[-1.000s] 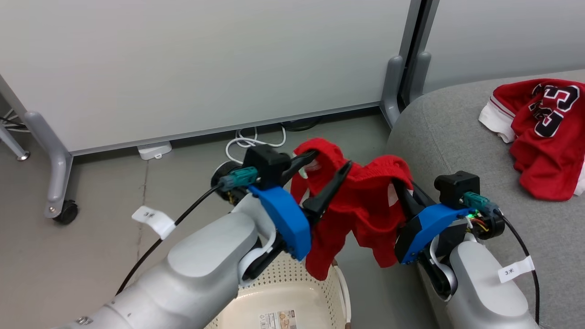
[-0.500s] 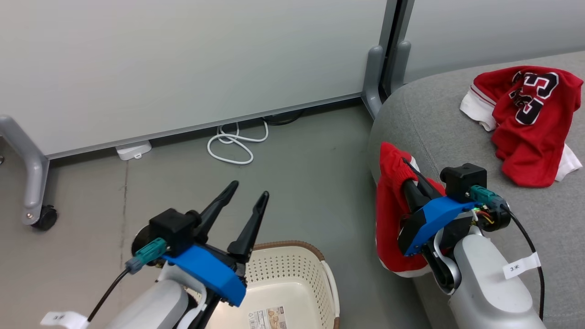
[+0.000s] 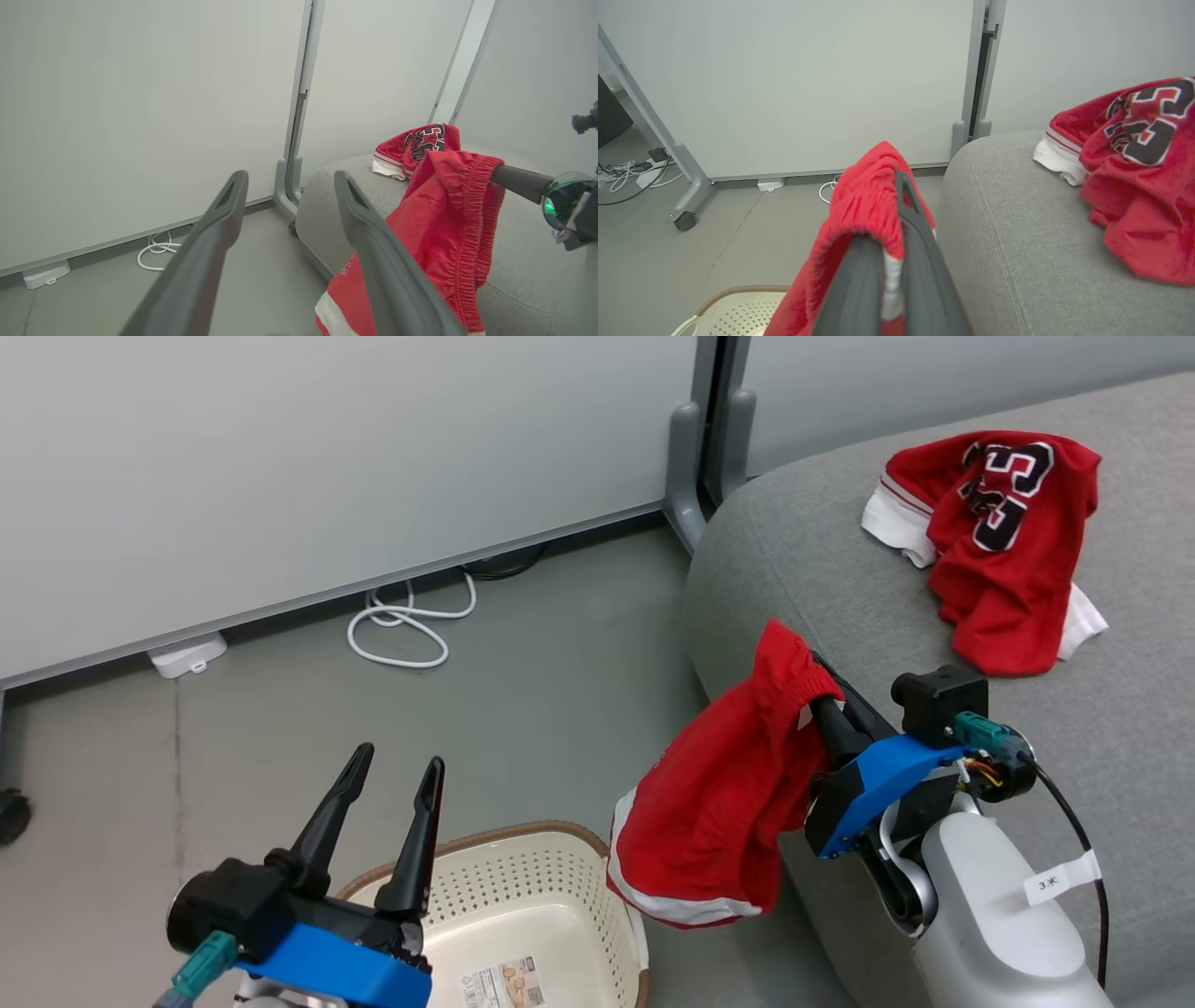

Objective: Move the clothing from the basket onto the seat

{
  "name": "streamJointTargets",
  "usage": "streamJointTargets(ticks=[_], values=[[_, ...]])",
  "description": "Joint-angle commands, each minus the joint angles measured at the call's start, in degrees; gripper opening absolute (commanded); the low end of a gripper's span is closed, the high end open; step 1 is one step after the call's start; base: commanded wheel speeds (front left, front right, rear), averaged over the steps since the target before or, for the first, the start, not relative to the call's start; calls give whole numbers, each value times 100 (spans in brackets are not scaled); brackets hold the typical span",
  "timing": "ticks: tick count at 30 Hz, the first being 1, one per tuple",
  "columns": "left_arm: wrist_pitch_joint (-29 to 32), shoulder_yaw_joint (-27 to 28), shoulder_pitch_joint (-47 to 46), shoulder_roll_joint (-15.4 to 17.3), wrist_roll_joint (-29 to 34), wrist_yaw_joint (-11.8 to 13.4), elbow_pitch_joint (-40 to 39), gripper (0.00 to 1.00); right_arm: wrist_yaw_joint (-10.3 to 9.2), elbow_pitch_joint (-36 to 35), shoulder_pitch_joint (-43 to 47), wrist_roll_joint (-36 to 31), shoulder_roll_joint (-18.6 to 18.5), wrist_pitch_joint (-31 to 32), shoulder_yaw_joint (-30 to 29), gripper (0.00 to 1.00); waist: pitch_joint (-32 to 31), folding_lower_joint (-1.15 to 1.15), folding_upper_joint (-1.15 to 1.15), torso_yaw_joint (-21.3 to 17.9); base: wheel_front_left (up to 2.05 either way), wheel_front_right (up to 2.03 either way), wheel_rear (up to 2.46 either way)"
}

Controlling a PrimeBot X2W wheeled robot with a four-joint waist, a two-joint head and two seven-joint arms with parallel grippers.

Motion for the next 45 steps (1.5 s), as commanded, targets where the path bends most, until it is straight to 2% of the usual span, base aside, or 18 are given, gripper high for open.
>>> streamJointTargets(ticks=[1, 9, 21, 27, 38, 45], values=[[-14, 151, 123, -100, 158, -102, 31, 100, 1, -59, 24, 33, -8, 16, 21, 0, 51, 0, 0, -138, 0, 0, 0], [-14, 552, 226, -391, 587, -425, 205, 100, 1, -168, -5, 151, -6, -10, 153, 0, 206, 0, 0, -625, 0, 0, 0], [-14, 717, 128, -413, 797, -560, 386, 100, 1, -153, -60, 416, -6, -129, 423, 0, 361, 0, 0, -1688, 0, 0, 0], [-14, 560, -24, -387, 844, -580, 497, 100, 1, -117, 29, 353, 1, -204, 244, 0, 434, 0, 0, -1835, 0, 0, 0], [-14, 291, -289, -282, 700, -582, 632, 100, 1, -131, 105, 356, -4, -278, 19, 0, 541, 0, 0, -1859, 0, 0, 0], [-14, 385, -267, -183, 723, -583, 559, 100, 1, -239, -448, 363, -4, -219, -92, 0, 736, 0, 0, -1882, 0, 0, 0]])
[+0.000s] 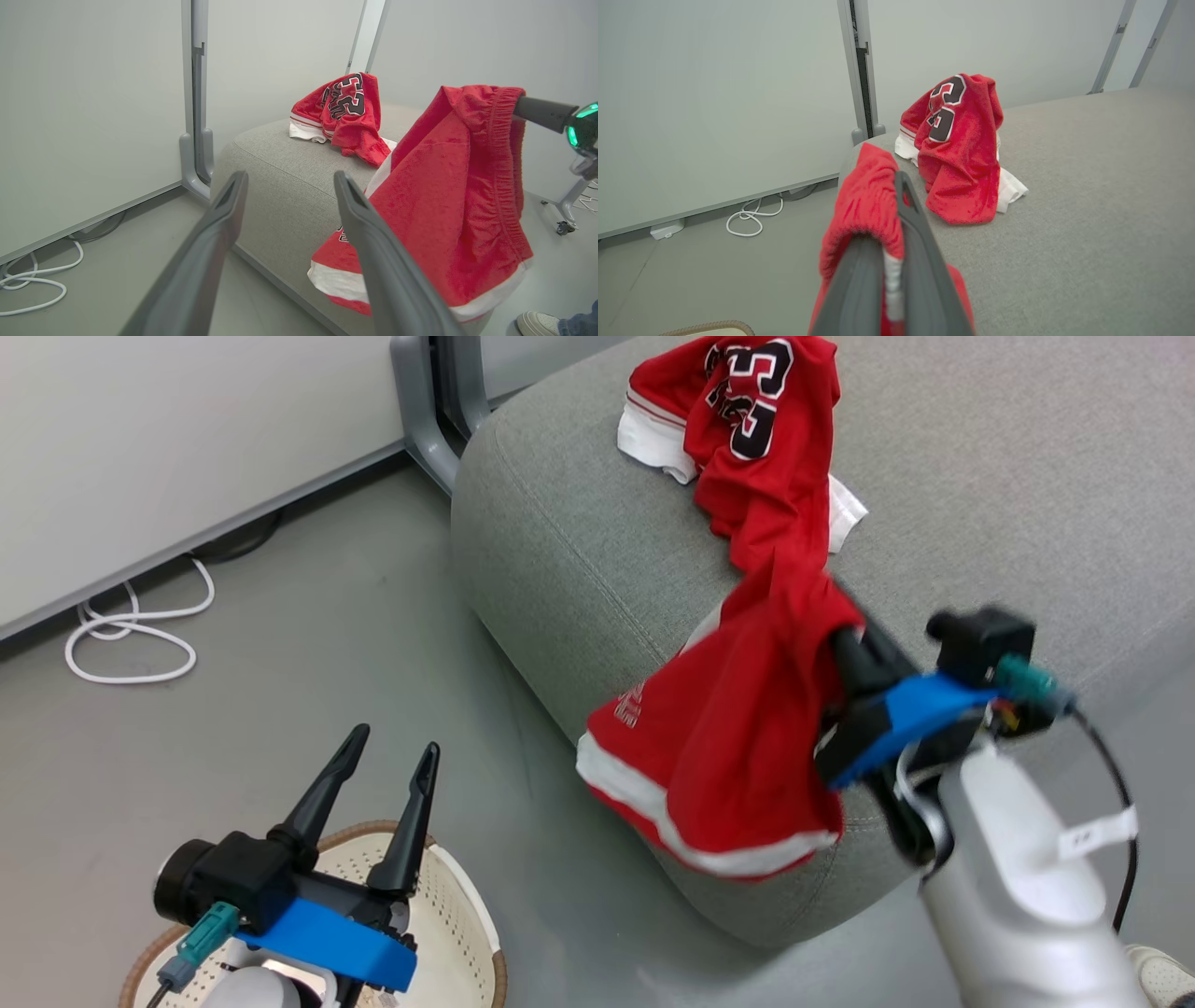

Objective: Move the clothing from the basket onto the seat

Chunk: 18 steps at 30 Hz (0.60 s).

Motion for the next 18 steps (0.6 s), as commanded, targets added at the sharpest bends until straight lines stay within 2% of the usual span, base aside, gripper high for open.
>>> streamJointTargets(ticks=[1, 6, 9, 15, 18], values=[[-14, 64, -54, 56, 23, -43, -29, 100, 1, -101, -344, -119, -3, 24, -94, 0, 103, 0, 0, -16, 0, 0, 0], [-14, 112, -142, 217, 89, -43, -169, 100, 1, -394, -1344, -243, 0, 344, -497, 0, 504, 0, 0, -2, 0, 0, 0], [27, 85, -213, 329, 116, -43, -283, 100, 1, -714, -2029, -669, -61, 648, -828, 0, 807, 0, 0, 86, 0, 0, 0], [179, 21, -543, 556, 144, -43, -626, 100, 1, -1409, -3197, -1186, -634, 1303, -1418, 0, 1498, 0, 0, 351, 0, 0, 0], [272, -4, -753, 659, 201, -43, -872, 100, 1, -1481, -3630, -1287, -966, 1545, -1825, 0, 1860, 0, 0, 502, 0, 0, 0]])
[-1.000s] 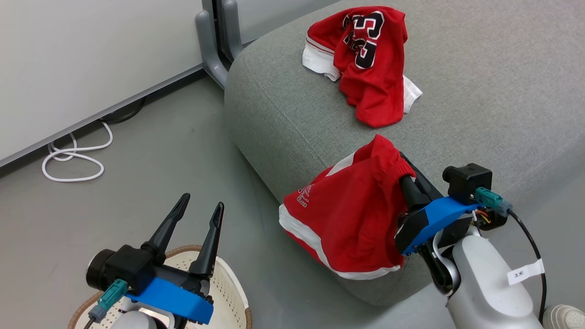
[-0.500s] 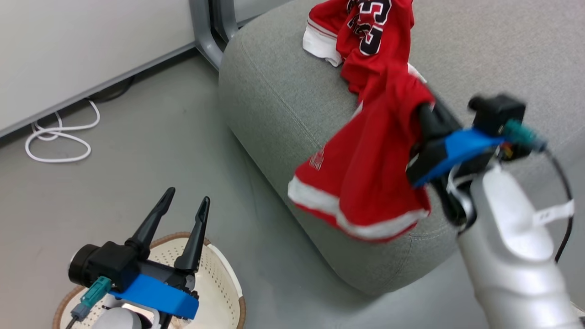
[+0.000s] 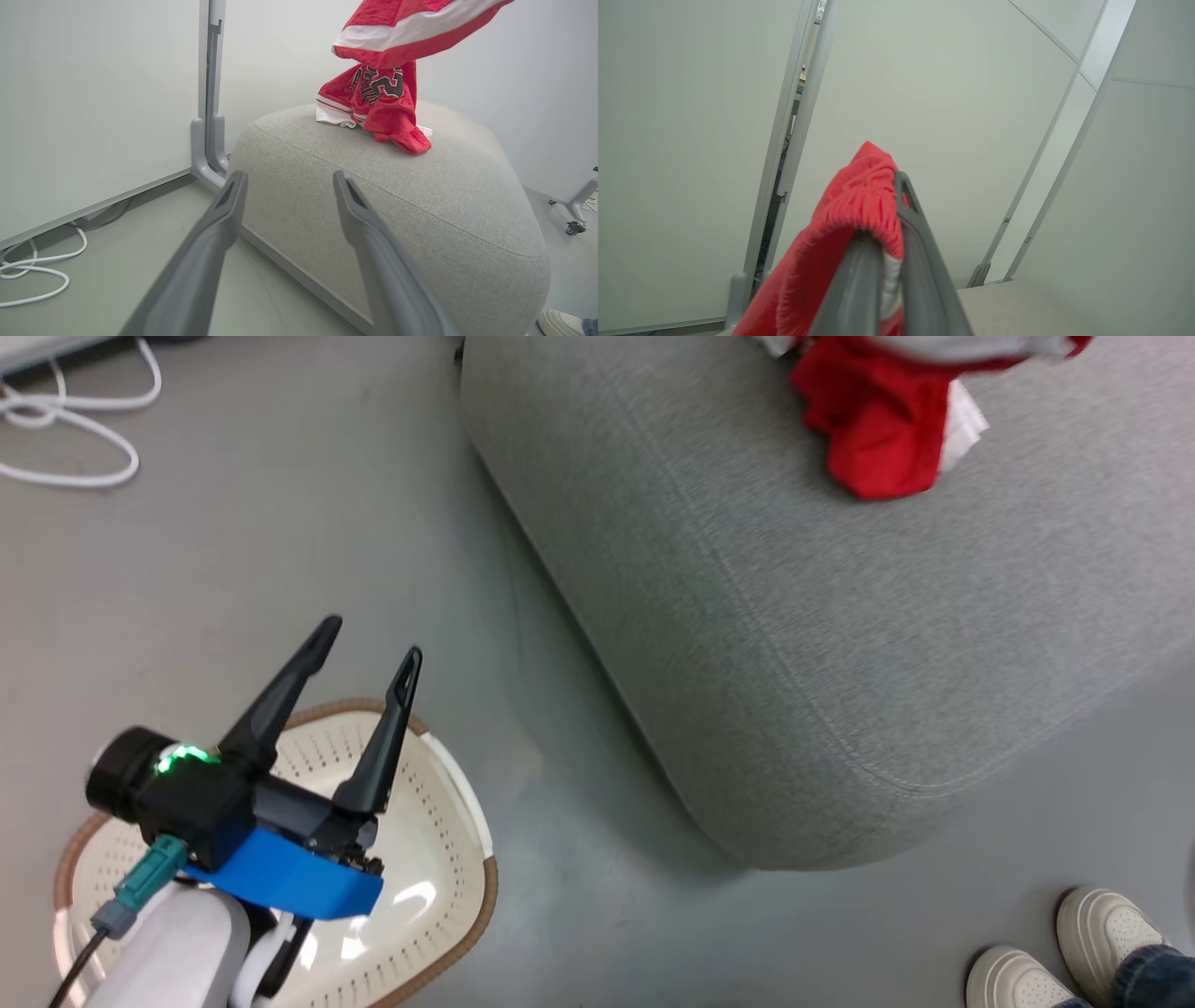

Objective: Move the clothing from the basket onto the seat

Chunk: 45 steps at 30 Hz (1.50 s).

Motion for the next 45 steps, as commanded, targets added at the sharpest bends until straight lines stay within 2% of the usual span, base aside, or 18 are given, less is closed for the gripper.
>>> streamJointTargets(ticks=[1, 4, 10, 18, 25, 26, 33, 34, 41, 45], values=[[59, 1, -220, 84, 53, -43, -150, 100, 1, 39, -230, -69, -185, 67, -228, 0, 520, -1, 0, 292, 0, 0, 0], [173, 14, -423, 199, 119, -43, -425, 100, 1, 235, -436, -147, -427, 121, -683, 0, 880, -1, 0, 440, 0, 0, 0], [410, 48, -653, 403, 228, -13, -954, 100, 1, 886, -338, -259, -601, 43, -1316, 0, 1515, -1, 0, 667, 0, 0, 0], [578, 83, -642, 550, 260, 84, -1326, 100, 1, 1985, -10, -577, -356, -230, -1876, 0, 1940, -1, 0, 784, 0, 0, 0], [553, 28, -696, 498, 215, 95, -1278, 100, 1, 2778, 11, -881, -229, -350, -2245, 0, 1917, -1, 0, 827, 0, 0, 0], [532, 25, -701, 483, 202, 96, -1251, 100, 1, 2845, -5, -921, -220, -373, -2298, 100, 1882, -1, 0, 832, 0, 0, 0], [313, 3, -674, 347, 105, 114, -957, 100, 1, 3116, 148, -1190, -135, -519, -2310, 100, 1488, -1, 0, 871, 0, 0, 0], [206, -4, -638, 255, 63, 128, -798, 100, 1, 3169, 260, -1214, -112, -514, -2282, 100, 1275, -1, 0, 899, 0, 0, 0], [-59, 37, -462, -31, -133, 198, -224, 100, 1, 3160, 695, -1188, 15, -555, -1847, 100, 528, -1, 0, 983, 0, 0, 0], [-199, 128, -178, -293, -342, 224, 273, 100, 1, 2900, 1328, -871, 239, -469, -1325, 100, -197, -1, 0, 1081, 0, 0, 0]])
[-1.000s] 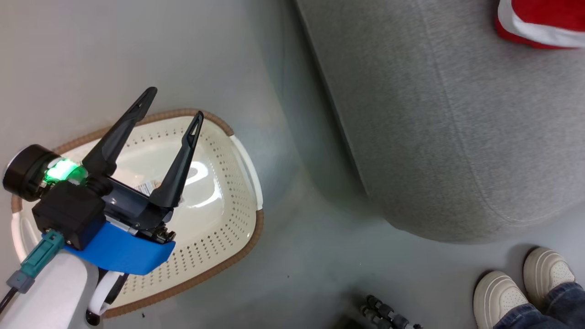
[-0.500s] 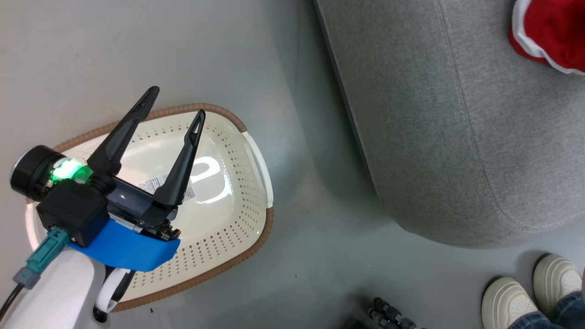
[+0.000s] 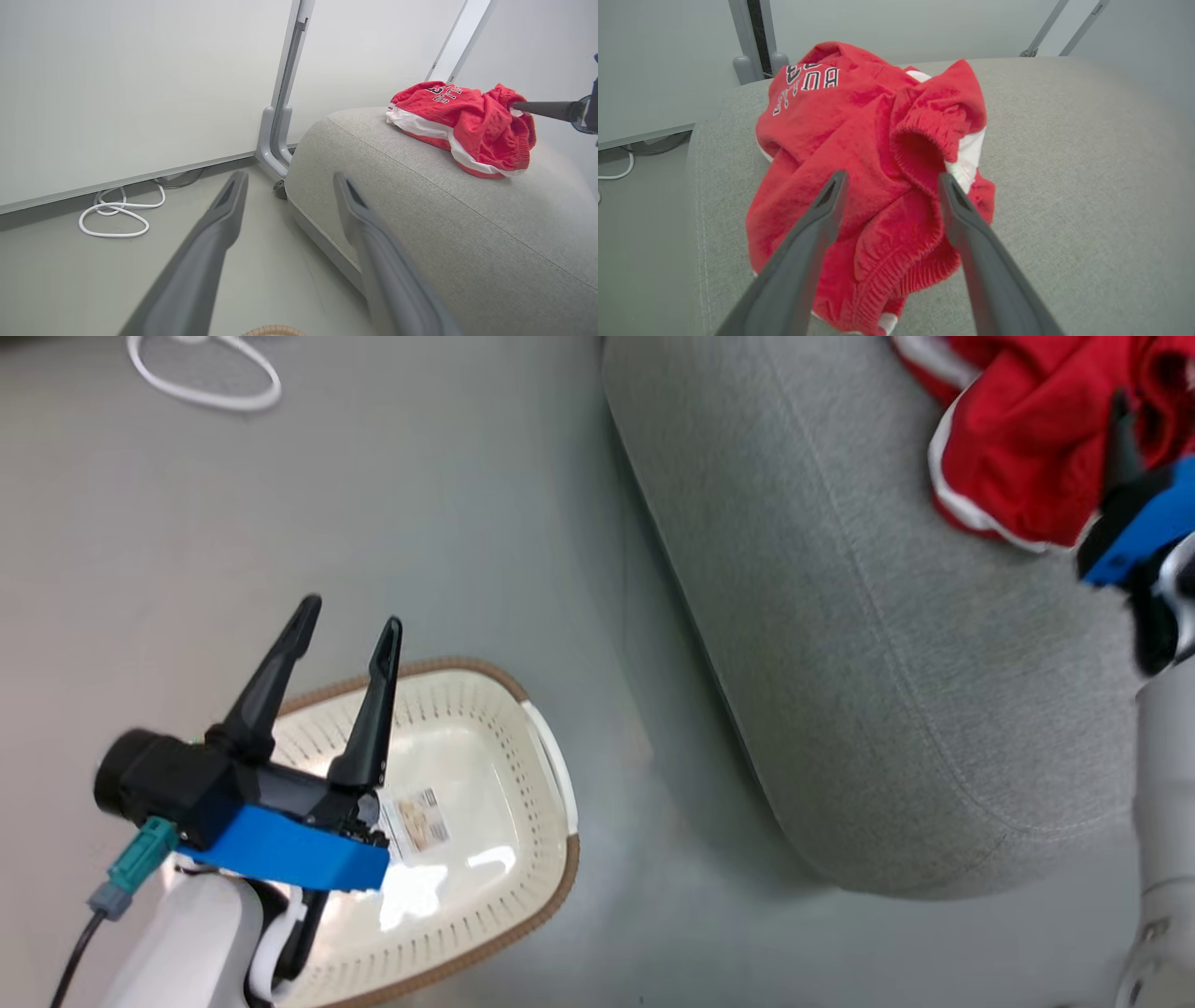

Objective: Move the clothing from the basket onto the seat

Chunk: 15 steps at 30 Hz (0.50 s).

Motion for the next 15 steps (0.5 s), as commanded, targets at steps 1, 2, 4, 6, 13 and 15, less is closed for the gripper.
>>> streamJointTargets(ticks=[1, 2, 4, 6, 13, 15], values=[[-69, 75, 191, -120, -85, 20, 194, 100, 1, -189, 432, 169, 107, 67, 245, 100, -714, 0, 0, 150, 0, 0, 0], [-74, 113, 256, -185, -113, 45, 279, 100, 1, -315, 603, 256, 144, 76, 345, 100, -863, 0, 0, 190, 0, 0, 0], [-89, 166, 328, -250, -150, 64, 359, 100, 1, -466, 796, 312, 167, 109, 497, 100, -997, 0, 0, 228, 0, 0, 0], [-107, 246, 449, -328, -178, 62, 518, 100, 1, -805, 1180, 517, 211, 156, 727, 100, -1244, 0, 0, 307, 0, 0, 0], [-113, 712, 924, -654, -88, 128, 750, 100, 1, -2243, 2655, 717, 353, 243, 1243, 100, -1892, 0, 0, 542, 0, 0, 0], [-113, 843, 1036, -745, -73, 90, 817, 100, 1, -2587, 3016, 683, 416, 198, 1286, 100, -2030, 0, 0, 610, 0, 0, 0]])
